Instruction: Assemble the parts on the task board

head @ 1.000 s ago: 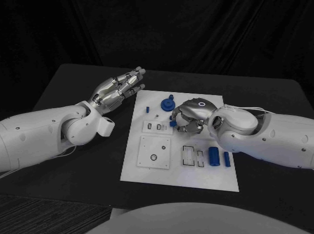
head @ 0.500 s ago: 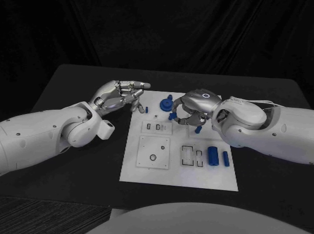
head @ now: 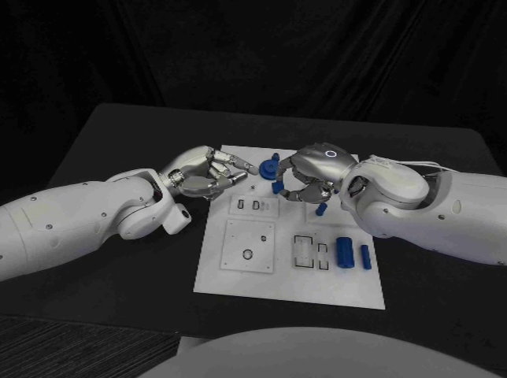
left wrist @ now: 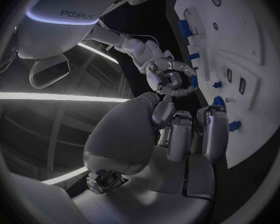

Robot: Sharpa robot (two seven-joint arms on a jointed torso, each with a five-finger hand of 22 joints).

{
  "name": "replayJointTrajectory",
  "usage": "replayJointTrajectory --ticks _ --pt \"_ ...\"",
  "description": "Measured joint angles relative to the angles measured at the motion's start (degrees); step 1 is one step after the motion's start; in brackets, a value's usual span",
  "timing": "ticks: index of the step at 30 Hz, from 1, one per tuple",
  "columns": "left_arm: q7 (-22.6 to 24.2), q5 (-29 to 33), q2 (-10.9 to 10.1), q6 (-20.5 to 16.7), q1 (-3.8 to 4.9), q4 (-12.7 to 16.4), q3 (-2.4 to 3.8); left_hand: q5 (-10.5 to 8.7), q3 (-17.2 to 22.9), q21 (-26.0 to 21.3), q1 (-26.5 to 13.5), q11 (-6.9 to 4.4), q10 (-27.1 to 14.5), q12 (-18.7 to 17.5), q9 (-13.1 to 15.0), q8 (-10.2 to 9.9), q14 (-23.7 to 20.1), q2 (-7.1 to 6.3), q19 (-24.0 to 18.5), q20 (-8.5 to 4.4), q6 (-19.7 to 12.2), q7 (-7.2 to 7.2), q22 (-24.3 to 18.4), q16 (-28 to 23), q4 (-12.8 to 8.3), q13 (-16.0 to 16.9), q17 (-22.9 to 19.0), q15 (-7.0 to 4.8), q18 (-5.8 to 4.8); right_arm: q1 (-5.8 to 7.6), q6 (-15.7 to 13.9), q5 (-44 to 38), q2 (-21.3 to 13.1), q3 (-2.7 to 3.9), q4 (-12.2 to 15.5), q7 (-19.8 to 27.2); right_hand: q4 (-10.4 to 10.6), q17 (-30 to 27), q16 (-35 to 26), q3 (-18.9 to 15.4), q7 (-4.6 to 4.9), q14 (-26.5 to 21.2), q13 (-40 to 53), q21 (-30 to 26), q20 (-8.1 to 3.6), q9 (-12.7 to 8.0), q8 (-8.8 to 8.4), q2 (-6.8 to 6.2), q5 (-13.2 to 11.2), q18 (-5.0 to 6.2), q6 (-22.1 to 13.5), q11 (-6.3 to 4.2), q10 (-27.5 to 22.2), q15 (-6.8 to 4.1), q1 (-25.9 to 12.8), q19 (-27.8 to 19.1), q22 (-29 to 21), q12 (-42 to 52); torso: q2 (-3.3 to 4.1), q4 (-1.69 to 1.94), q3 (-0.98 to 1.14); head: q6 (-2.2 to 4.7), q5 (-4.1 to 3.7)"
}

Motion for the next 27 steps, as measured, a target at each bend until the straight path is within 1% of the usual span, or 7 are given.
replayJointTrajectory --ticks 3,6,7,12,15,23,27 --pt "-1.68 -2.03 0.66 1.23 -0.25 -0.4 0.0 0.0 0.51 0.13 -0.5 -0.12 0.63 0.01 -0.16 -0.99 0.0 -0.11 0.37 0.0 -1.15 -0.12 0.0 0.0 -0.13 0.01 0.0 0.0 0.01 0.0 0.05 0.0 0.22 0.0 0.0 0.0 0.03 0.0 0.0 0.03 0.0 0.0 0.0 0.0 0.0 0.01 -0.01 0.0 0.0 0.0 0.0 0.0 0.0 0.0 0.0 0.0 0.0 0.0 0.07 -0.02 0.04 0.0 -0.14" --pt "-3.11 -3.43 1.43 2.48 -0.47 -0.81 0.0 0.0 0.65 0.13 -0.73 -0.06 0.76 0.02 -0.22 -1.44 0.01 -0.34 0.37 0.0 -1.63 -0.3 0.0 0.0 -0.18 0.01 -0.01 0.01 0.01 0.0 0.08 0.0 0.48 0.0 -0.02 0.0 0.17 0.0 0.0 0.17 0.0 0.0 0.0 0.0 0.0 0.01 -0.02 0.0 -0.12 0.0 0.0 0.0 0.0 0.0 0.0 0.0 0.0 0.0 0.08 0.02 0.08 0.0 -0.29" --pt "-3.51 -3.74 1.63 2.81 -0.51 -0.91 0.0 0.0 0.71 0.13 -0.9 -0.15 0.89 0.04 -0.22 -1.54 0.01 -0.17 0.37 0.0 -1.76 -0.31 0.0 0.0 -0.25 0.01 -0.01 0.01 0.01 0.0 0.09 0.0 0.56 0.0 -0.02 0.0 0.17 0.0 0.0 0.17 0.0 0.0 0.0 0.0 0.0 0.02 -0.02 0.01 -0.16 0.0 -0.01 0.0 0.0 0.0 -0.01 0.0 0.0 0.0 0.08 0.03 0.09 0.0 -0.29" --pt "-5.2 -4.98 2.55 4.41 -0.74 -1.58 0.0 0.0 1.03 0.13 -1.04 -0.34 1.27 0.06 -0.28 -1.88 -0.15 -0.17 0.37 0.01 -2.18 -0.32 -0.01 0.0 -0.24 0.02 -0.01 -0.13 0.01 0.01 0.13 0.0 0.86 0.0 -0.03 0.01 0.17 0.0 0.0 0.17 0.01 0.0 0.0 0.0 0.0 0.05 -0.02 0.02 -0.21 0.0 -0.01 0.0 0.0 0.0 -0.03 0.0 -0.01 0.0 0.12 0.05 0.09 0.0 -0.34" --pt "-5.83 -5.44 2.97 5.22 -0.84 -1.98 0.0 0.0 1.3 0.13 -1.27 -0.45 1.38 0.07 -0.32 -2.54 -0.25 -0.4 0.14 -0.22 -3.32 -0.42 -0.01 0.0 -0.28 0.02 -0.01 -0.22 0.01 0.01 0.18 0.0 0.87 0.0 0.0 0.01 0.17 0.0 0.0 0.17 0.01 0.0 0.0 0.0 0.0 0.06 0.17 0.1 -0.21 0.0 -0.02 0.0 0.0 0.0 -0.13 0.0 -0.01 0.0 0.13 0.05 0.09 0.0 -0.37" --pt "-6.61 -6.1 3.49 6.57 -1.12 -2.87 0.0 0.0 1.65 0.13 -1.49 -0.54 1.47 0.08 -0.34 -2.93 -0.23 -0.17 -0.39 -0.14 -4.01 -0.72 -0.01 0.0 -0.55 0.02 -0.02 -0.24 0.01 0.01 0.36 0.0 0.93 0.0 0.19 0.02 0.17 0.0 0.0 0.17 0.01 0.0 0.0 0.0 0.0 0.13 0.17 0.01 -0.21 0.0 -0.03 0.0 0.0 0.0 -0.48 0.0 -0.01 0.0 0.13 0.07 0.08 0.0 -0.41" --pt "-6.7 -6.23 3.51 6.92 -1.22 -3.07 0.01 0.0 1.96 0.13 -1.49 -0.63 1.56 0.08 -0.34 -3.19 -0.03 -0.18 -0.47 -0.22 -4.53 -0.61 -0.02 0.0 -0.52 0.02 -0.02 -0.43 0.0 0.01 0.49 0.0 0.95 0.0 0.3 0.02 0.17 0.0 0.0 0.17 0.03 0.0 0.0 0.0 0.0 0.14 0.17 0.01 -0.21 0.0 -0.05 0.0 0.0 0.0 -0.48 0.0 -0.01 0.0 0.12 0.07 0.08 0.0 -0.41"
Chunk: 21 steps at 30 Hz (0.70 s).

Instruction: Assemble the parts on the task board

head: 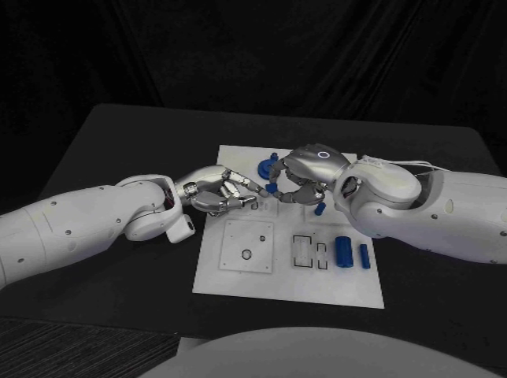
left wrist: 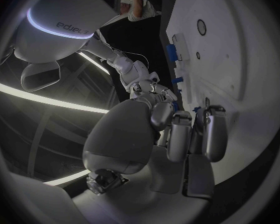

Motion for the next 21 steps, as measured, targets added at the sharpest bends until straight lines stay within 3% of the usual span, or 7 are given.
replayJointTrajectory --ticks 21 --pt "-0.1 -0.27 0.37 0.68 -0.25 -0.67 0.0 0.0 0.96 -0.37 -0.45 -0.07 -0.04 0.03 -0.06 -0.84 0.02 0.45 -1.54 -0.29 -2.04 -0.62 -0.01 0.0 -0.2 0.07 -0.01 0.03 0.01 -0.01 1.63 0.0 0.33 0.0 0.07 0.06 -0.18 0.0 0.0 0.17 0.05 0.0 0.0 0.0 0.0 0.01 0.16 -0.01 -0.22 0.0 0.18 0.0 0.0 0.0 0.01 0.0 0.04 0.0 -0.08 0.03 0.0 0.0 -0.08"
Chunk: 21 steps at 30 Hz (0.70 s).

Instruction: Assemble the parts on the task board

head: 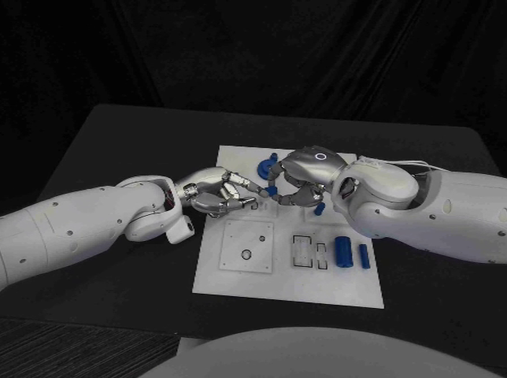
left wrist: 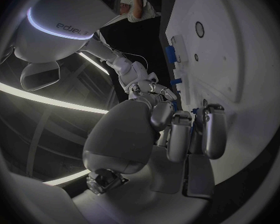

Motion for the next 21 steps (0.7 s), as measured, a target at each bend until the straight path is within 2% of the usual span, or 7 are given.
replayJointTrajectory --ticks 11,21 --pt "-0.37 -0.03 0.22 0.2 -0.02 -0.58 0.0 0.0 0.31 0.0 -0.22 -0.29 0.11 0.01 -0.06 -0.22 -0.23 -0.22 0.0 0.0 -0.43 0.01 0.0 0.0 0.0 0.03 0.0 -0.22 0.0 -0.01 0.27 0.0 -0.05 0.0 0.12 0.05 0.0 0.0 0.0 0.0 0.04 0.0 0.04 0.0 0.0 0.13 0.05 -0.23 0.0 0.0 -0.01 0.0 0.0 0.0 -0.23 0.0 -0.01 0.0 0.05 0.03 -0.02 0.0 -0.02" --pt "-1.1 -0.03 0.45 0.74 -0.07 -1.06 0.02 -0.23 0.47 -0.23 -0.75 -0.58 0.17 0.01 0.04 -0.22 -0.24 0.31 -0.92 0.09 -0.11 0.32 -0.01 0.0 0.16 0.05 -0.01 -0.22 0.02 -0.02 0.29 -0.01 -0.1 -0.02 0.52 0.08 -0.17 0.0 0.0 0.16 0.05 0.0 0.03 0.0 0.0 0.12 0.0 -0.23 -0.01 0.0 -0.03 0.0 0.0 0.0 -0.22 0.0 -0.02 0.0 0.07 0.03 -0.04 0.0 0.06"
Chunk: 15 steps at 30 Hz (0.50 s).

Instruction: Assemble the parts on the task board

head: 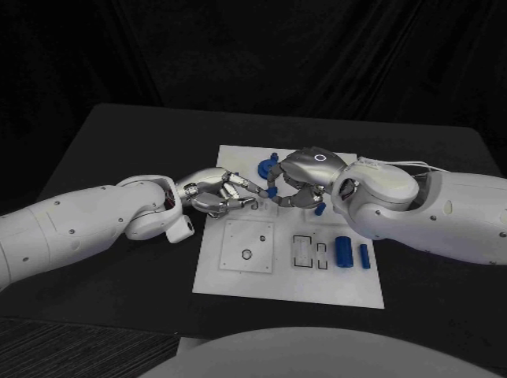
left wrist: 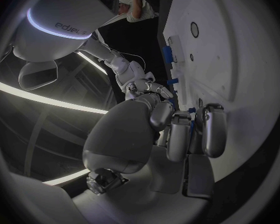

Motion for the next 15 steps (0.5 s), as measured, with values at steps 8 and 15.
replayJointTrajectory --ticks 8,15 --pt "-0.43 0.0 0.28 0.42 -0.19 -0.33 0.01 0.0 0.32 -0.22 0.0 0.11 0.15 0.0 0.05 0.01 0.0 0.0 -0.27 0.02 0.01 -0.01 0.0 0.0 0.0 0.02 0.0 0.01 0.0 -0.02 -0.01 0.0 -0.09 -0.02 0.33 0.0 0.0 0.0 0.0 -0.01 0.08 0.0 0.0 0.0 0.0 -0.02 -0.02 0.0 0.0 0.0 -0.08 0.0 0.0 0.0 0.0 0.0 0.0 0.0 -0.01 -0.02 0.04 0.0 0.07" --pt "-0.69 0.0 0.35 0.66 -0.38 -0.58 0.01 0.0 0.35 -0.22 0.0 0.1 0.16 0.0 0.07 0.02 0.0 0.0 -0.41 0.01 0.01 -0.01 0.0 0.0 -0.03 0.02 0.0 0.01 0.0 -0.02 -0.03 -0.01 -0.09 -0.02 0.47 -0.01 -0.01 0.0 0.0 -0.01 -0.11 0.0 -0.01 0.0 0.0 0.01 -0.06 0.0 -0.21 0.0 0.1 0.0 0.0 0.0 0.0 0.0 -0.01 0.0 -0.01 -0.03 0.04 0.0 0.08"
